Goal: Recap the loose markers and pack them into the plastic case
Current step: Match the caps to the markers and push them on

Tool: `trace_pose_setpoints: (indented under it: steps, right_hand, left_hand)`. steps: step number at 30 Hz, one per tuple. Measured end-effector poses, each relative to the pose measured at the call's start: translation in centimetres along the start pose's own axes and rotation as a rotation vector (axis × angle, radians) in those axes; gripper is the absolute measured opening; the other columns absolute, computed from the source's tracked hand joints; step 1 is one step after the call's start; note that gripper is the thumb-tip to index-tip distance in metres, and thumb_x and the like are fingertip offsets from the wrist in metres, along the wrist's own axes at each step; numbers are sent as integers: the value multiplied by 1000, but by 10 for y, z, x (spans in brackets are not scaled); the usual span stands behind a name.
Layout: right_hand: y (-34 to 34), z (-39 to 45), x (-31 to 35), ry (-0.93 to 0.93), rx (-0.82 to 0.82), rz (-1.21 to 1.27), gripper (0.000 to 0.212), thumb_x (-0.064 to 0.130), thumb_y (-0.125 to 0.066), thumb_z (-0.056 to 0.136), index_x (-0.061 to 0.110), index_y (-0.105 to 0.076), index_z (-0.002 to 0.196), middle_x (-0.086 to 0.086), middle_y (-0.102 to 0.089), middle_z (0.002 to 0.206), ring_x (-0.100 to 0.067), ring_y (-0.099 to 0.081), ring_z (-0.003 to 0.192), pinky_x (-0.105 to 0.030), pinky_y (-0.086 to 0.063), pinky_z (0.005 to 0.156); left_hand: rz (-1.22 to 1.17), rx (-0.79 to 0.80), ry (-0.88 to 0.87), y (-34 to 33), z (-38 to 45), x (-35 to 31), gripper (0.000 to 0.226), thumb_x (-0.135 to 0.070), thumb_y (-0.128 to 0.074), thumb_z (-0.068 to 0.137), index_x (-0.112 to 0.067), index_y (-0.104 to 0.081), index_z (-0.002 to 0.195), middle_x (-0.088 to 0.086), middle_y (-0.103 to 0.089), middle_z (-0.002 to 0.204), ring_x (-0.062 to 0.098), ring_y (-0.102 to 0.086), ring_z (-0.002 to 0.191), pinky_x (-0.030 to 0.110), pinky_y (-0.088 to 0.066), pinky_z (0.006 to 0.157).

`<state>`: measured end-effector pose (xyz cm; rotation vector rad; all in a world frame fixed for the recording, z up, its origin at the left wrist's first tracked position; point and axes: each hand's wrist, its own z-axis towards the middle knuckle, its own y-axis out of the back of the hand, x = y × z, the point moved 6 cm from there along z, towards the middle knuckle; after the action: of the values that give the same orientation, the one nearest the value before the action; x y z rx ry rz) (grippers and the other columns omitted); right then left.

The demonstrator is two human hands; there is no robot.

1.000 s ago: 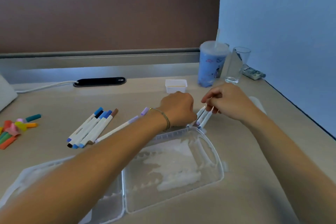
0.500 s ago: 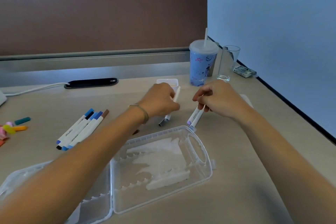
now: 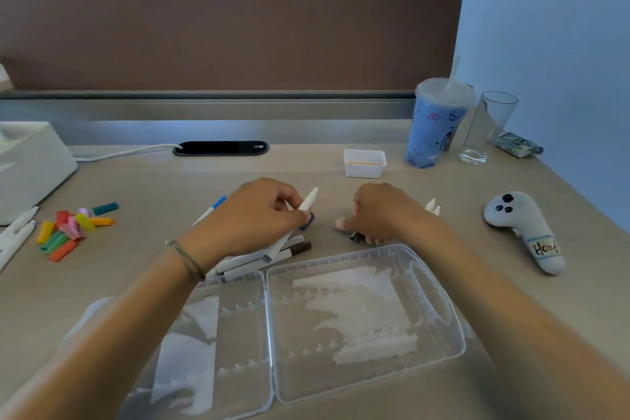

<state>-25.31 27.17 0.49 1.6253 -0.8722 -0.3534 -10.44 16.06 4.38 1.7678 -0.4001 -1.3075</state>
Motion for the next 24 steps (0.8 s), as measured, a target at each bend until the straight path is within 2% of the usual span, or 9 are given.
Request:
trace_pose_setpoints:
  steps: [3,5,8,10,12,18,21,24]
  right_hand:
    - [-5,6,-1,-43,-13,1,21,24,-68,88,16,-56,73,-5,-70,73,-22,-66,64,-30,-55,65]
    - [-4,8,3,-68,17,139,8,12,-63,89,11,-62,81,-12,-74,76,-23,-68,61,-35,-62,68]
    - [6,6,15,-46,12,608,8,3,-61,93,1,-68,95,-19,-76,78,-24,-71,62,-36,-64,70]
    - [13,2,26,16,-2,933,11,3,-61,96,-2,-69,100,-20,-77,82,-24,-74,66,-31,-65,67]
    - [18,-1,30,62,-43,1075,14,7,-63,98,-3,-70,103,-17,-78,84,-24,-76,71,-26,-63,64]
    - [20,-2,34,112,-72,1199,13,12,-66,97,0,-71,100,-16,-78,87,-23,-76,73,-25,-61,63]
    - [21,-3,39,143,-94,1164,12,11,-67,96,-1,-71,99,-14,-79,84,-24,-76,73,-25,-62,64]
    - [23,-5,47,200,-119,1091,12,11,-70,94,-1,-70,96,-11,-78,78,-24,-77,71,-24,-61,62]
  left_hand:
    - [9,24,-4,1,-3,3,14,-44,-65,91,-32,-71,92,-9,-69,79,9,-62,72,20,-43,62]
    - [34,34,-7,2,-3,8,15,-46,-64,91,-33,-70,95,-10,-67,84,9,-62,75,19,-43,62]
    - [68,57,-35,1,-5,10,14,-45,-62,93,-33,-68,99,-11,-66,90,10,-64,79,19,-48,65]
    - [57,68,-42,0,-7,14,14,-41,-61,94,-31,-69,101,-11,-68,86,11,-67,76,21,-54,68]
    - [30,68,-41,3,-7,19,12,-40,-61,94,-33,-69,99,-9,-72,80,8,-70,69,20,-57,66]
    - [-27,32,-44,9,0,29,6,-40,-64,94,-37,-65,89,-11,-73,75,1,-68,63,23,-59,65]
    - [-24,28,-31,7,1,31,5,-41,-64,93,-37,-65,90,-11,-72,76,0,-68,66,16,-53,62]
    - [-29,0,-27,9,2,32,8,-41,-64,93,-38,-66,86,-13,-72,74,0,-67,68,16,-52,61]
